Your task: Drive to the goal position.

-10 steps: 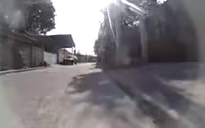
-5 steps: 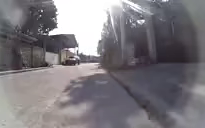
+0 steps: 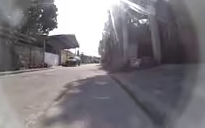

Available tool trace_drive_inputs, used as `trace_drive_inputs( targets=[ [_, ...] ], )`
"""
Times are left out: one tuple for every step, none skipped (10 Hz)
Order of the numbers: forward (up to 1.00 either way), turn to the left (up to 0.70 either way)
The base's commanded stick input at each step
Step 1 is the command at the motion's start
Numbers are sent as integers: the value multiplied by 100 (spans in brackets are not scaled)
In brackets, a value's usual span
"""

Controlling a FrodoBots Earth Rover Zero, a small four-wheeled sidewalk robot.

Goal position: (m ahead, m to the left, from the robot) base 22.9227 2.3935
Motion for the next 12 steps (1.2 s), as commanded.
trace_drive_inputs(
  targets=[
    [100,0],
    [100,0],
    [100,0],
    [100,0],
    [100,0],
    [100,0],
    [100,0],
    [100,0],
    [100,0],
    [100,0],
    [100,0],
    [100,0]
  ],
)
